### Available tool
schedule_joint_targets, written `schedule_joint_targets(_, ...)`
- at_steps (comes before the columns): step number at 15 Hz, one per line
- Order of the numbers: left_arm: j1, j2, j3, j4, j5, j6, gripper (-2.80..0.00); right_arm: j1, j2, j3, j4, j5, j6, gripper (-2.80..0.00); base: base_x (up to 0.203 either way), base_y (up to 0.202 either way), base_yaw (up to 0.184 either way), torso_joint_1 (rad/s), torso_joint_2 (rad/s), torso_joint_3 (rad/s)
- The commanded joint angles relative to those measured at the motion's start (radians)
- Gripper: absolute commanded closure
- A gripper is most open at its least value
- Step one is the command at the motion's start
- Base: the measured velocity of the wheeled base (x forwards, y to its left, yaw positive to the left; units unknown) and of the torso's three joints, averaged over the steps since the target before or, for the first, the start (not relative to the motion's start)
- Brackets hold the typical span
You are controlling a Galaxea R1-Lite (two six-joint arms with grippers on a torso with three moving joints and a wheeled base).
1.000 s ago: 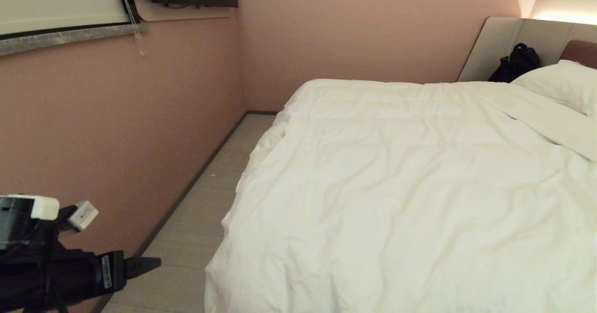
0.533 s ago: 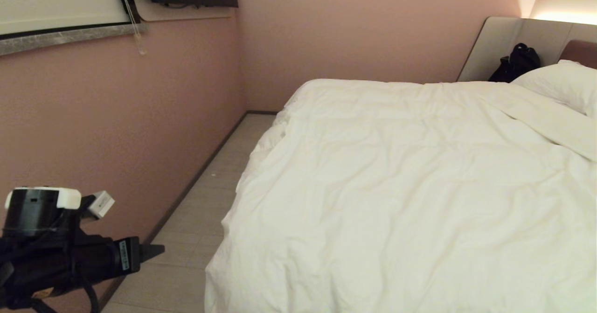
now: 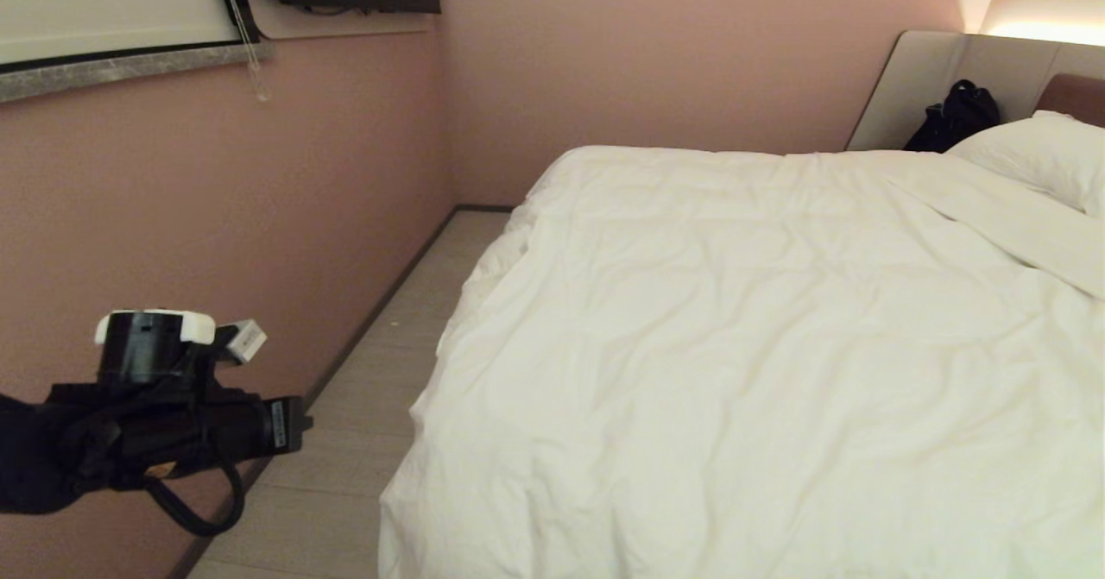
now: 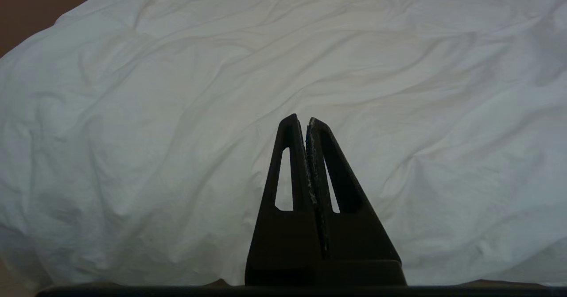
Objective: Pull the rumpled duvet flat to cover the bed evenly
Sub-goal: Flatten the corners of the folded blanket
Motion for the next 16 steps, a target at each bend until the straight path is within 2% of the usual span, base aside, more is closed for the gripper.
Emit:
schedule_joint_targets(1, -0.002, 0.109, -0.063, -0.012, -0.017, 0.001, 0.0, 0.0, 0.0, 0.0, 0.0, -0.001, 0.0, 0.0, 0.0, 0.0, 0.0, 0.0, 0.0, 0.0)
schedule_joint_targets(4, -0.035, 0.151, -0.125, -0.017, -0.064, 0.004, 0.0, 0.0, 0.0, 0.0, 0.0, 0.0, 0.0, 0.0, 0.0, 0.0, 0.0, 0.0, 0.0, 0.0)
schedule_joint_targets(10, -0.106, 0.265, -0.221, -0.019, -0.067, 0.028, 0.0, 0.0, 0.0, 0.0, 0.0, 0.0, 0.0, 0.0, 0.0, 0.0, 0.0, 0.0, 0.0, 0.0)
schedule_joint_targets(13, -0.113, 0.291, -0.257, -0.007, -0.069, 0.025, 0.0, 0.0, 0.0, 0.0, 0.0, 0.0, 0.0, 0.0, 0.0, 0.0, 0.0, 0.0, 0.0, 0.0)
schedule_joint_targets(16, -0.113, 0.268, -0.244, -0.007, -0.071, 0.024, 0.0, 0.0, 0.0, 0.0, 0.0, 0.0, 0.0, 0.0, 0.0, 0.0, 0.0, 0.0, 0.0, 0.0)
